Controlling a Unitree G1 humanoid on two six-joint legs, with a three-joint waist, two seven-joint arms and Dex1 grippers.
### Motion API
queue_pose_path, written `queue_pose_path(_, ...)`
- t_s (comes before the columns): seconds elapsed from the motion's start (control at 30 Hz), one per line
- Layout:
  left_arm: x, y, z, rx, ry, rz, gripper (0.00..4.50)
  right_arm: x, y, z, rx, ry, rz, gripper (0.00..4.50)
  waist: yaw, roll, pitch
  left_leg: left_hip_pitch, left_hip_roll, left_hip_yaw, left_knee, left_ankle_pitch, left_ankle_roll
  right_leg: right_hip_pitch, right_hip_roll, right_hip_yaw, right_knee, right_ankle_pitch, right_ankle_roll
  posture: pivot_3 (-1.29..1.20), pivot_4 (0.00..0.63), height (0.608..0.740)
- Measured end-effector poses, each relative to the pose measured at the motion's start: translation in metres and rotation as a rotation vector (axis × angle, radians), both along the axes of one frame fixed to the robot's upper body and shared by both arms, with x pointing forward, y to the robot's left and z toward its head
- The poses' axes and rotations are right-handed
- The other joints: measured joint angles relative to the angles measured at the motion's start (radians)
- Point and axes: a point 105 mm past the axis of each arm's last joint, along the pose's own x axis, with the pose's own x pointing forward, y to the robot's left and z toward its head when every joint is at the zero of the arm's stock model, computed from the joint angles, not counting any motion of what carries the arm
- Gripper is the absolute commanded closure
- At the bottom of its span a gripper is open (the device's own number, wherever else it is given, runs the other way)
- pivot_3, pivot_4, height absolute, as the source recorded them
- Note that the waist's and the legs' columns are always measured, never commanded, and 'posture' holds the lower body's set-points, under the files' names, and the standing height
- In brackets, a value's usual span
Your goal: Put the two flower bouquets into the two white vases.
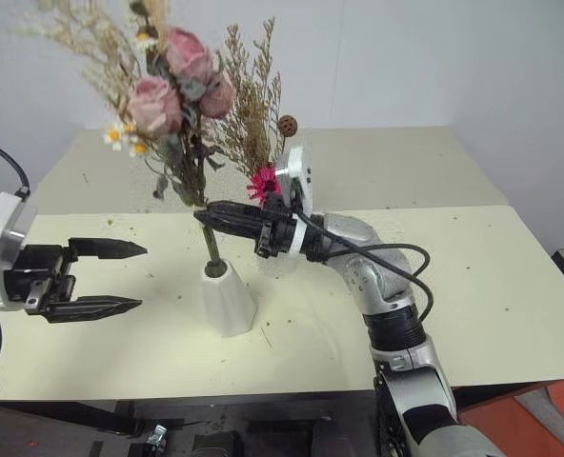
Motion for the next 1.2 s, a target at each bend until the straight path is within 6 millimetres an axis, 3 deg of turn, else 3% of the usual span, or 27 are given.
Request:
queue_pose_path(0.1, 0.000, 0.000, 0.000, 0.001, 0.000, -0.001, 0.00, -0.001, 0.001, -0.004, -0.004, -0.033, -0.005, 4.32, 0.000, 0.000, 0.000, 0.000, 0.000, 0.000, 0.000, 0.000, 0.000, 0.000, 0.000, 0.000, 0.000, 0.000, 0.000, 0.00, 0.150, 0.740)
queue_pose_path(0.4, 0.000, 0.001, 0.001, 0.005, -0.002, -0.001, 0.00, -0.003, -0.003, -0.009, -0.003, -0.075, -0.010, 1.26, 0.000, 0.000, 0.000, 0.000, 0.000, 0.000, 0.000, 0.000, 0.000, 0.000, 0.000, 0.000, 0.000, 0.000, 0.000, 0.00, 0.150, 0.740)
queue_pose_path(0.53, 0.001, 0.001, 0.002, 0.001, -0.001, 0.002, 0.00, 0.004, -0.016, -0.016, -0.042, -0.107, -0.053, 0.02, 0.002, 0.000, 0.000, 0.000, 0.000, 0.000, 0.000, 0.000, 0.000, 0.000, 0.000, 0.000, 0.000, 0.000, 0.000, 0.00, 0.150, 0.740)
queue_pose_path(0.87, 0.002, 0.002, 0.001, 0.000, 0.000, 0.006, 0.00, 0.016, -0.055, -0.022, -0.123, -0.144, -0.132, 0.02, -0.001, 0.000, 0.000, 0.000, 0.000, 0.000, 0.000, 0.000, 0.000, 0.000, 0.000, 0.000, 0.000, 0.000, 0.000, 0.00, 0.150, 0.740)
queue_pose_path(1.2, -0.005, 0.010, -0.004, -0.009, 0.001, 0.077, 0.00, 0.025, -0.133, -0.036, -0.306, -0.129, -0.281, 0.02, 0.001, 0.000, 0.000, 0.001, 0.000, 0.001, 0.000, 0.000, 0.000, 0.001, 0.000, 0.001, -0.001, 0.000, 0.000, 0.00, 0.150, 0.740)
